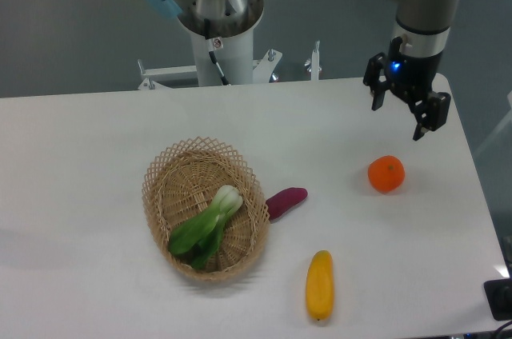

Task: Pick up the green vegetable from the basket
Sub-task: 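Move the open gripper over the wicker basket toward the bok choy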

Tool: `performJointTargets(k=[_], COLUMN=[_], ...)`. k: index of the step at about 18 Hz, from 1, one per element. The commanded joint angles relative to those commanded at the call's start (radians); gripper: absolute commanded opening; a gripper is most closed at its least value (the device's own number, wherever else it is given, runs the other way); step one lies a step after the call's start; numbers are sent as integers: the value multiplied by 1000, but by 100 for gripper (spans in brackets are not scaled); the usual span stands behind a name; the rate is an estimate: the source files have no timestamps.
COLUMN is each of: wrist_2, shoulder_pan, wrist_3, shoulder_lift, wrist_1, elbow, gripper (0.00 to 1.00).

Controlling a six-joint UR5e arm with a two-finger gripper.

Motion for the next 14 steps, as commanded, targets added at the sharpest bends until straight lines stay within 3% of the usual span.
performJointTargets(k=[8,12,14], wrist_2=[2,-3,-5], shoulder_pan=[-215,-308,-351], wrist_3=[-465,-539,-606], shoulder_lift=[-52,-67,-87], wrist_1=[6,23,75], elbow=[3,-40,-69], gripper=[100,100,100])
